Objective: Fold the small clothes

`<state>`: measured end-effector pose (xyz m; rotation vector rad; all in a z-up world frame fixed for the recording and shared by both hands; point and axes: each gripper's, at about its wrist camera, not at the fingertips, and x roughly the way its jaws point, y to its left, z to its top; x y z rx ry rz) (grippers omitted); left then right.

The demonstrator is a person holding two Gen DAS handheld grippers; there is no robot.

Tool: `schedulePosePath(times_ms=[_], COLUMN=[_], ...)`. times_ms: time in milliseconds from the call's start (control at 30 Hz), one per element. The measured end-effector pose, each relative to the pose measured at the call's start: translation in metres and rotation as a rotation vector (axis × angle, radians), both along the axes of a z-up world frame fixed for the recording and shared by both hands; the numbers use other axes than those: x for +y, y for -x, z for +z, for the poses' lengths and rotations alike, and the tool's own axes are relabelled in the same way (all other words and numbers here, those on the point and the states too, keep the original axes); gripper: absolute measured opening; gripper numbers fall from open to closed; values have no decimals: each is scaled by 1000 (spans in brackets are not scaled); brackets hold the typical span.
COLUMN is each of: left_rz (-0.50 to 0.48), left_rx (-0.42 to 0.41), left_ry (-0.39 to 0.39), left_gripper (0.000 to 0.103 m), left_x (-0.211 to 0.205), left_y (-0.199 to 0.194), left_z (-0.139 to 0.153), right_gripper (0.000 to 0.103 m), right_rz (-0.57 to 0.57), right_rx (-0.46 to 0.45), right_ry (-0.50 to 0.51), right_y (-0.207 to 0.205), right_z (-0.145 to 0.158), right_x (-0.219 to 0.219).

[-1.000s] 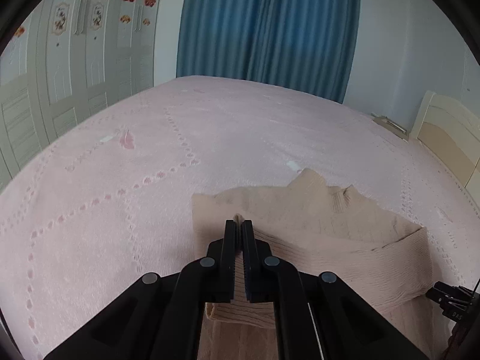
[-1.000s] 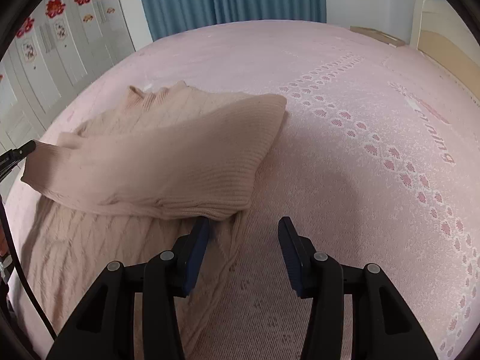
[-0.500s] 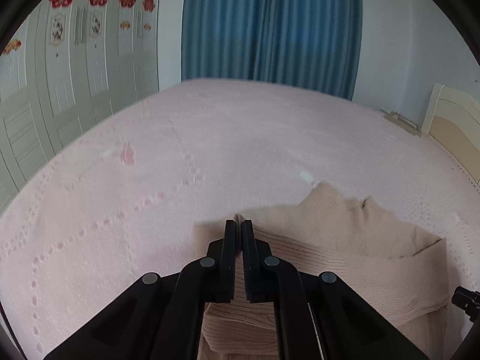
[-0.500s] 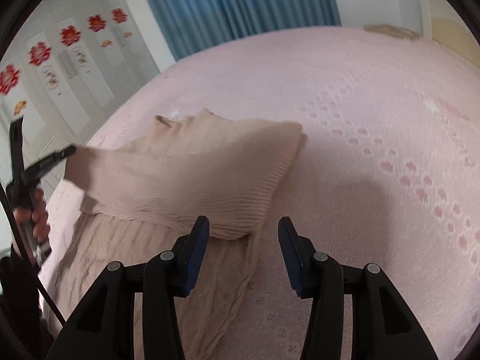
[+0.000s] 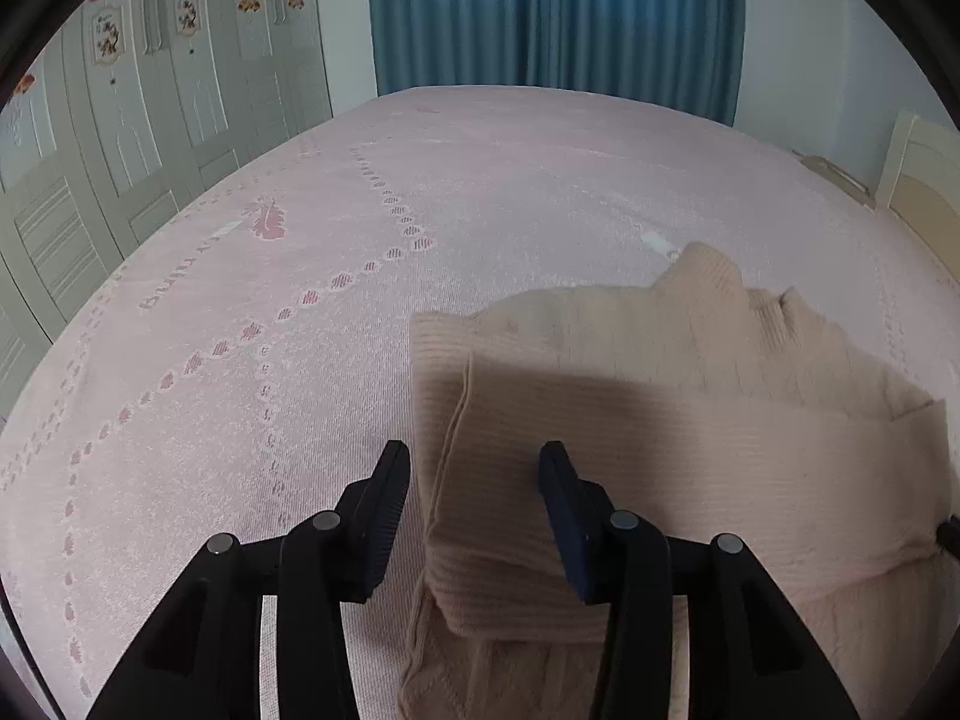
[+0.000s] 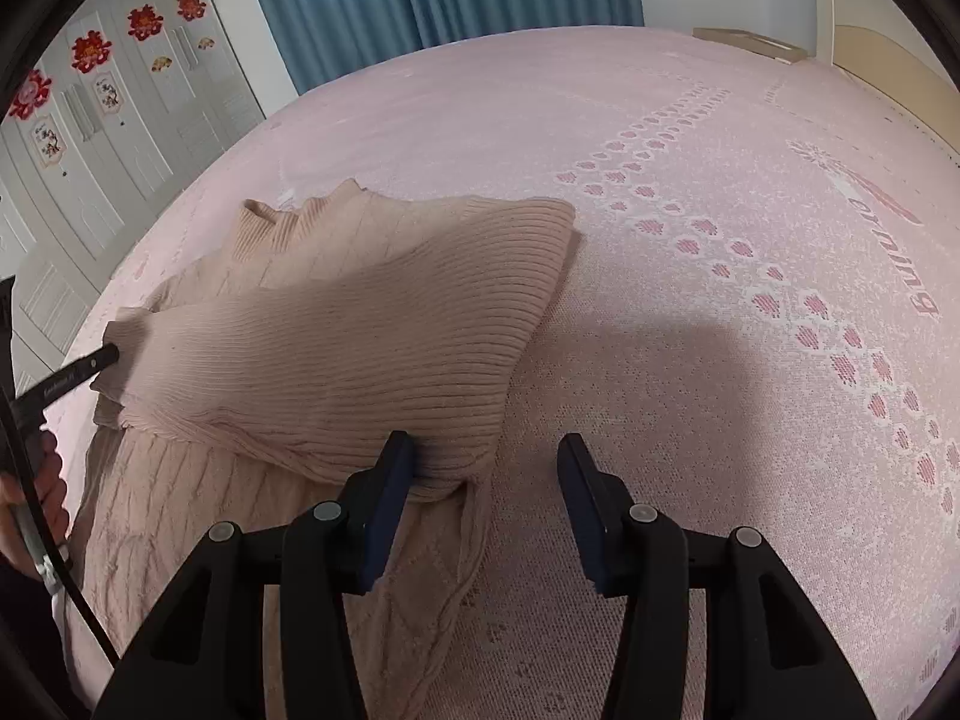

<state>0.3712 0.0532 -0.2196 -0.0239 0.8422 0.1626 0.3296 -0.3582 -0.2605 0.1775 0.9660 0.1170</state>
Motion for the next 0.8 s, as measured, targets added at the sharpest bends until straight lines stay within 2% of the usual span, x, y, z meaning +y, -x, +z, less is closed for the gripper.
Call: schedulePosePath(times_ms=[100, 367, 500, 600, 733, 800], left_rz=[-9, -19, -31, -38, -60, -78], left_rx=[-4, -15, -32, -49, -41, -49], left_ry=[-35, -35, -23, -39, 13, 14], left_gripper=[44, 45, 45, 45, 45, 45], left_x=[-2, -2, -2, -3, -3, -5], left_y=[5, 17, 25, 32, 40, 48], left_z=[0, 2, 6, 9, 15, 20], right_gripper=[49, 49, 49, 49, 49, 49], right_rz=[-21, -57, -76, -103, -99, -61], right_rx=[0, -38, -27, -16, -42, -29], right_ry=[-6, 30, 7, -61, 1, -17], right_y=[2, 12, 14, 16, 25, 30], right_z=[1, 9, 10, 12, 21, 25], right_x=[-1, -3, -6, -10, -4, 0])
